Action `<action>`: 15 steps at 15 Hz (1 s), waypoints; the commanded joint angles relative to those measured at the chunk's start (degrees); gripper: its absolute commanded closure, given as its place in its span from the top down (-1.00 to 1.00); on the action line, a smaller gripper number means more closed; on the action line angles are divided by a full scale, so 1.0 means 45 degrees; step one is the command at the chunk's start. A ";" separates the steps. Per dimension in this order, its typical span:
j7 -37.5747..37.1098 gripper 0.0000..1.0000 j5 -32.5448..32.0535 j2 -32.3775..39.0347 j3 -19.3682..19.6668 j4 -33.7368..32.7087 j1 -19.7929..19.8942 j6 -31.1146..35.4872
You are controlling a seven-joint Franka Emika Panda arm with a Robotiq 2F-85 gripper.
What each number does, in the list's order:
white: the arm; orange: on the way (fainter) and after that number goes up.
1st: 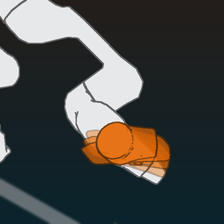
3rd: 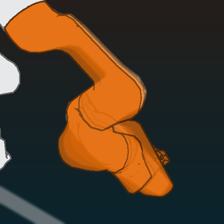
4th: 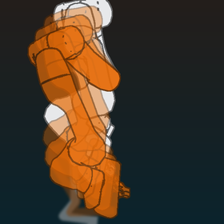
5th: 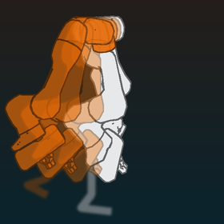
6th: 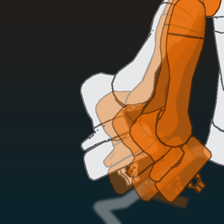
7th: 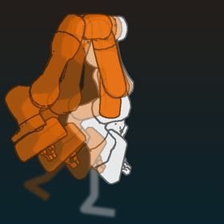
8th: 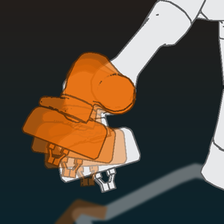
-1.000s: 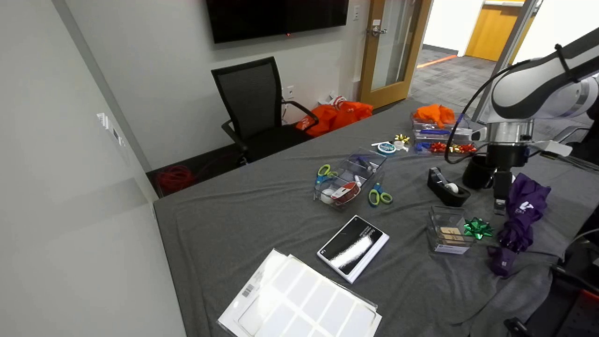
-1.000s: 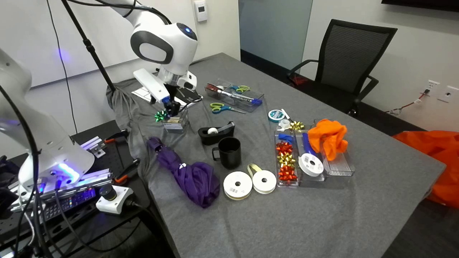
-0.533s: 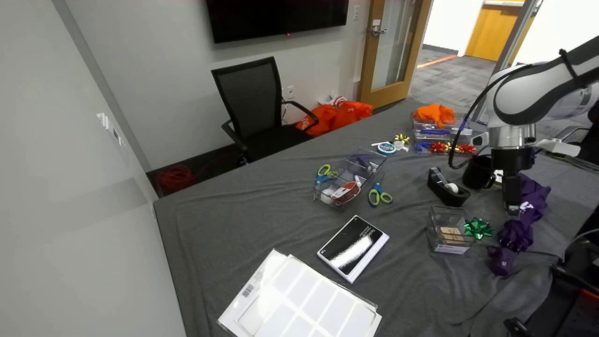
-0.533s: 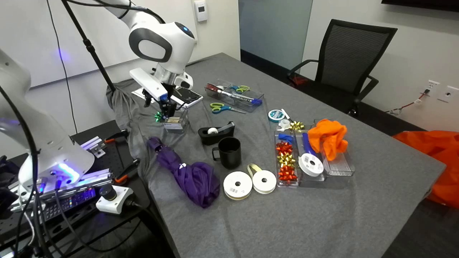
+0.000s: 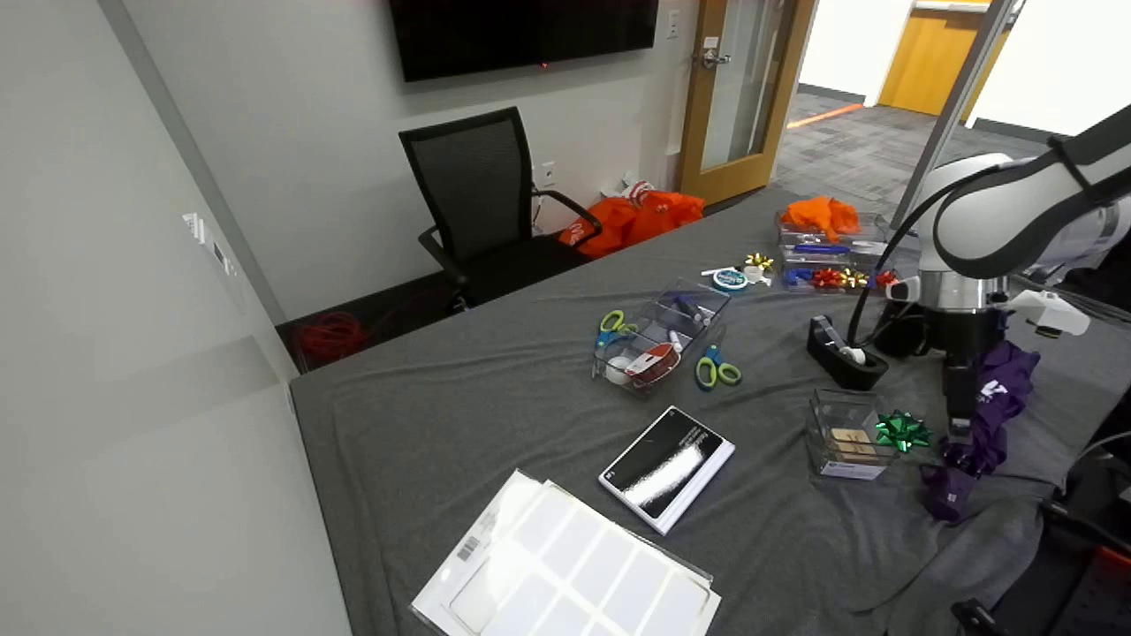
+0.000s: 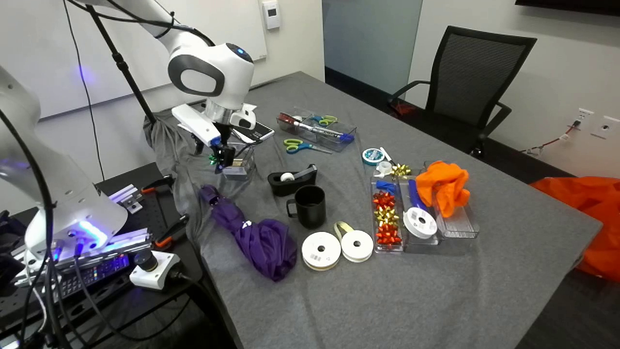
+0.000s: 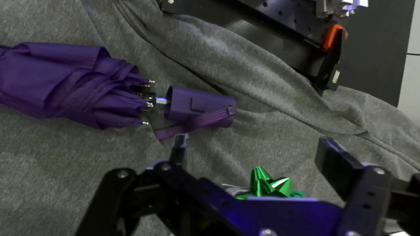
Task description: Lift the green ribbon and put it in the pen holder to the right
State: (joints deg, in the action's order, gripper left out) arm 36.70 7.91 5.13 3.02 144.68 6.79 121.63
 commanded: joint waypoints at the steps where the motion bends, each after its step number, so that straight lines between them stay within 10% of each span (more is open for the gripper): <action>1: -0.0210 1.00 0.0253 0.0050 -0.0005 0.0599 -0.0093 0.1470; 15: 0.1700 1.00 0.4575 0.0553 -0.0730 0.1212 0.0139 0.5119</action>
State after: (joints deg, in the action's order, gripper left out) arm 40.83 24.32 8.11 0.85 148.96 6.41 142.05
